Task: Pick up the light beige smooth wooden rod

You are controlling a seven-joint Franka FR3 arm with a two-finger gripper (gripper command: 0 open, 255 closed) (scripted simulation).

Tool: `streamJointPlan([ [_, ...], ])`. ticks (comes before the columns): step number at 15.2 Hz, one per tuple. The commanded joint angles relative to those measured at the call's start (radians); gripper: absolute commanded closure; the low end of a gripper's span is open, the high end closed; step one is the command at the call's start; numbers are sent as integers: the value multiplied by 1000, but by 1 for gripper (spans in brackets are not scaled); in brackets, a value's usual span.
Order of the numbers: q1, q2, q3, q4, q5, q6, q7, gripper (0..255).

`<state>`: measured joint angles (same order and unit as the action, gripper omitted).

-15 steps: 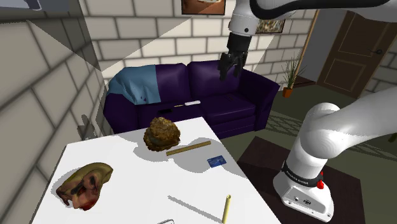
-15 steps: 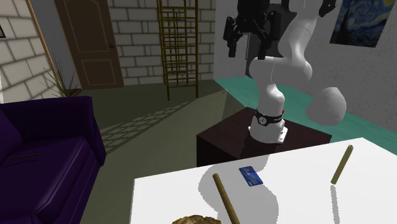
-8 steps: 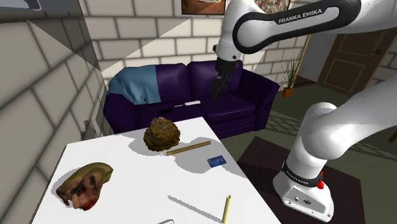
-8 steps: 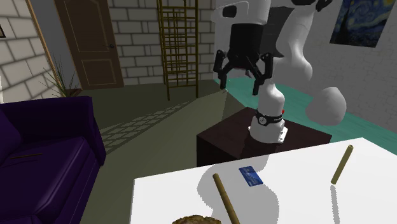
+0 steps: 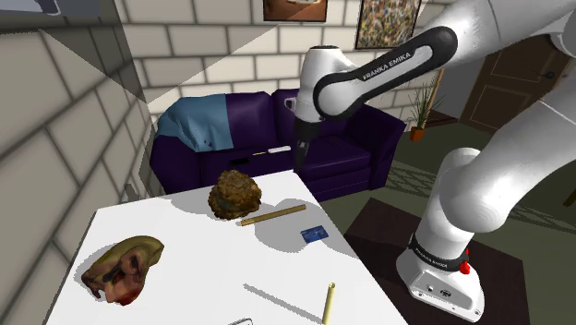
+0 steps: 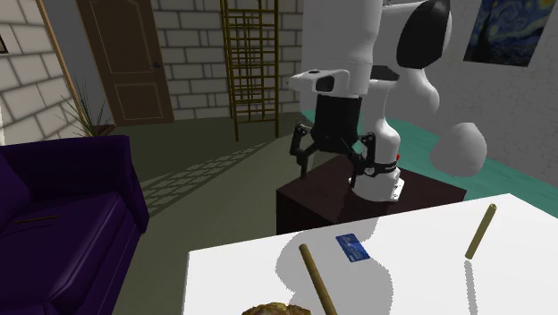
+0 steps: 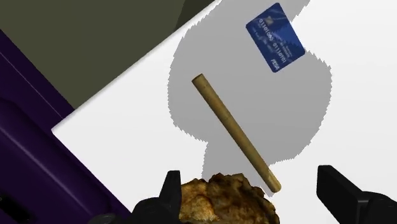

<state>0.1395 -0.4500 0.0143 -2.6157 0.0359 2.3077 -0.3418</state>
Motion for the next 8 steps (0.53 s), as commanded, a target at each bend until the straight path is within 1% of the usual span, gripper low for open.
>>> streamJointPlan([
  [1,19,76,-6,-4,-5,84,-66,0],
  [8,74,349,-13,18,-17,339,-279,0],
])
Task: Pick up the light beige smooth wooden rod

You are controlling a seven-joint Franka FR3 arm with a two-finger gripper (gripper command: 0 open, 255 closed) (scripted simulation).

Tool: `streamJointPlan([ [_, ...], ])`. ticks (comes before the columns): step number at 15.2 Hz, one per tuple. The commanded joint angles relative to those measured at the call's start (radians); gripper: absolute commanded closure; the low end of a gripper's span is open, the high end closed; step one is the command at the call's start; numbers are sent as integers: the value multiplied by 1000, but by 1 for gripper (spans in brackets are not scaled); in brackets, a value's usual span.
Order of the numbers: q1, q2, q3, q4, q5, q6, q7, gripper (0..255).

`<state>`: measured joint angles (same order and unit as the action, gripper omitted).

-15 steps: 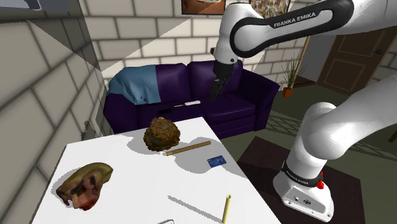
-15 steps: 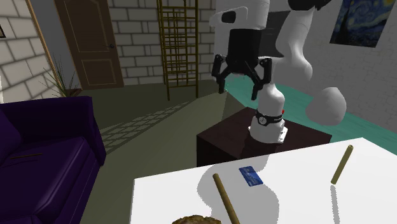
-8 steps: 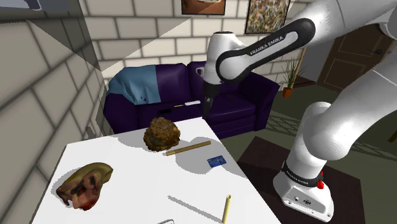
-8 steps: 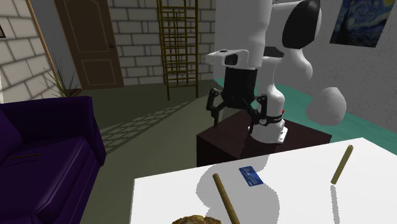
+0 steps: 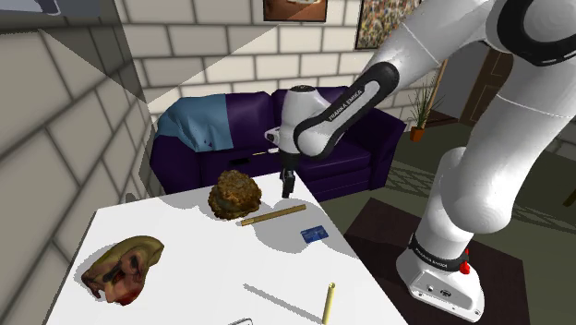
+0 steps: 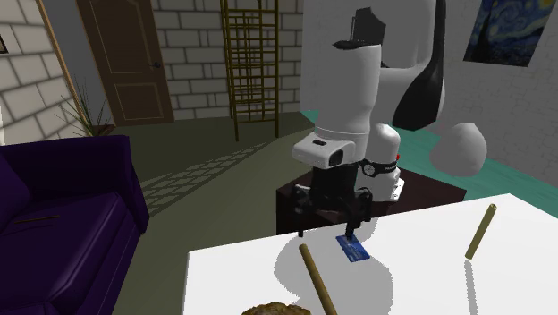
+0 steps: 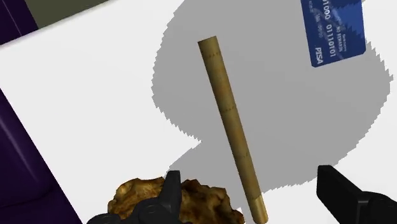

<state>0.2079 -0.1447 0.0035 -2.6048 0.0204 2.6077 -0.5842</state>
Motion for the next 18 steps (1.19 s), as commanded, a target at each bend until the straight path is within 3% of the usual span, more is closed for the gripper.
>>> streamJointPlan([
  [1,12,85,-1,15,-3,73,-66,0],
  [6,26,278,17,67,-23,216,-195,0],
  [15,28,390,14,75,-30,321,-190,0],
  [16,29,390,14,75,-30,321,-189,255],
  [18,28,390,14,74,-30,321,-189,255],
])
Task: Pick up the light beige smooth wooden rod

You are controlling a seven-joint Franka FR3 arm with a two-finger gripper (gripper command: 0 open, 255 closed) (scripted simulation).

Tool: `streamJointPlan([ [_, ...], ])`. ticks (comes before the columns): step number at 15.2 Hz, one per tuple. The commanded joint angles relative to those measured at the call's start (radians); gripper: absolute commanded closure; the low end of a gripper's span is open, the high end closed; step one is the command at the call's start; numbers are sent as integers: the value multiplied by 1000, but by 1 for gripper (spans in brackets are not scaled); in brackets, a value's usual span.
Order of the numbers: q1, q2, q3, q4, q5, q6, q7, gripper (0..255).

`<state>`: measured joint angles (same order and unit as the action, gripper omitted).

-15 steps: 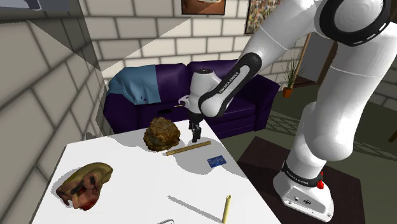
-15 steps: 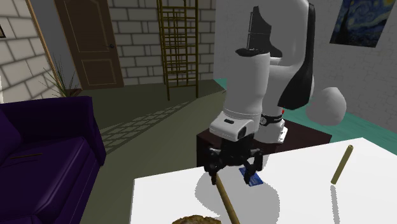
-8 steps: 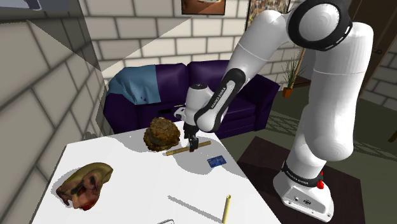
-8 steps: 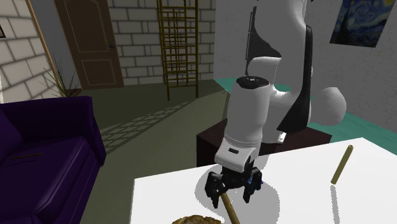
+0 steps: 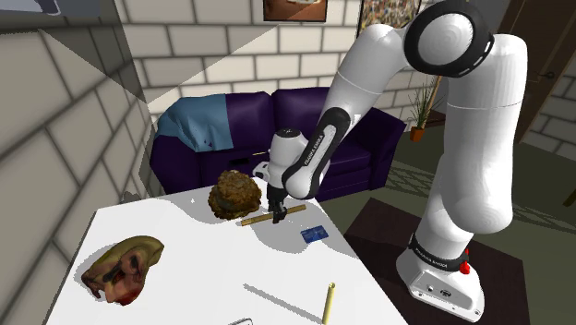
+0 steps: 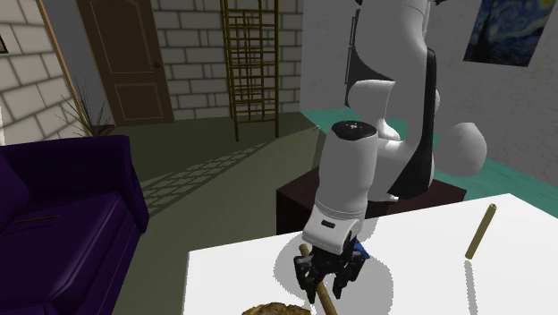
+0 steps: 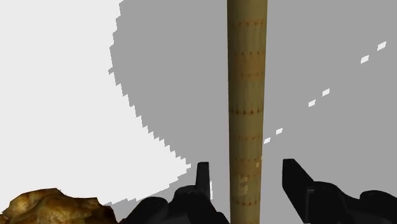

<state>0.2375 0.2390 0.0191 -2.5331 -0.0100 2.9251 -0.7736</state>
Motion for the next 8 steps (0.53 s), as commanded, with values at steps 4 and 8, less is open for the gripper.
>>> streamJointPlan([
  [4,0,4,-2,0,0,3,1,255],
  [8,-2,-9,-1,1,1,-10,0,255],
])
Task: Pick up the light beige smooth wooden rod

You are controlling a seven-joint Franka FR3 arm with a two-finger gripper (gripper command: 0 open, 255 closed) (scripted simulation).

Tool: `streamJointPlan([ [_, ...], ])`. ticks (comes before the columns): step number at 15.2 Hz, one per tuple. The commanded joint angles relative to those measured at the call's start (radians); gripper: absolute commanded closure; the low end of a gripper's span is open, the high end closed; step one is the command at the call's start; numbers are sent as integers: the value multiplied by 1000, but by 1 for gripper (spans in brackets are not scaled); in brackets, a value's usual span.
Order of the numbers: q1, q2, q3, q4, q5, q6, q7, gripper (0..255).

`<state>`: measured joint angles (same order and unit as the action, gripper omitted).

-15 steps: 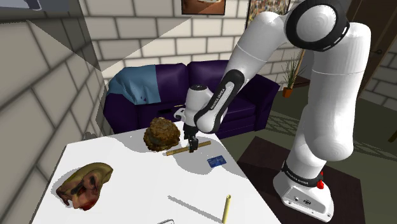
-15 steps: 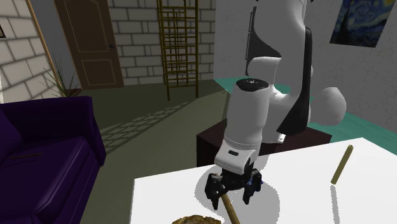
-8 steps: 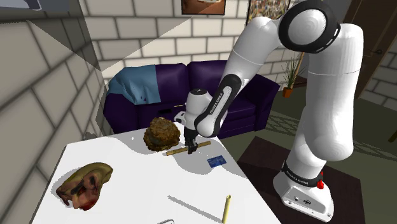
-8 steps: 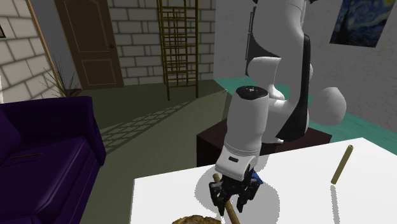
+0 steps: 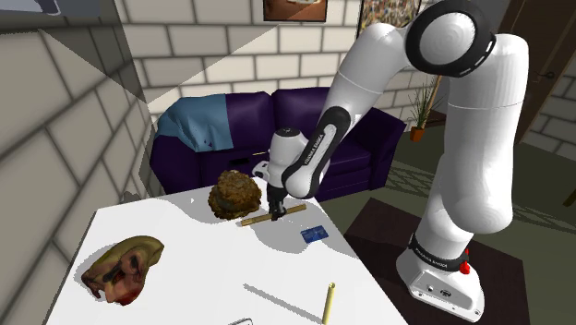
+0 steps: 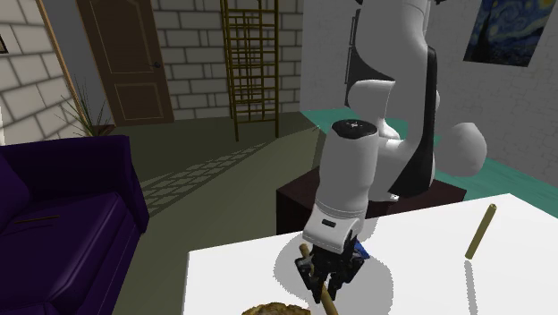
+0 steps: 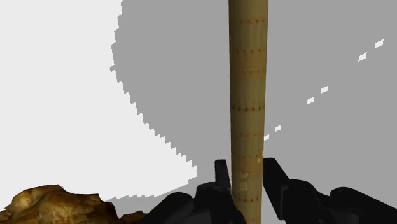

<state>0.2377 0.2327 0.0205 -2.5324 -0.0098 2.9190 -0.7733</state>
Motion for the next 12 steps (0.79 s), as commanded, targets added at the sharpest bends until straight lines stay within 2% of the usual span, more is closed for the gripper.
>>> streamJointPlan([
  [1,-3,-18,-1,-2,2,-17,-1,255],
  [12,-6,-175,3,-3,11,-173,-8,255],
])
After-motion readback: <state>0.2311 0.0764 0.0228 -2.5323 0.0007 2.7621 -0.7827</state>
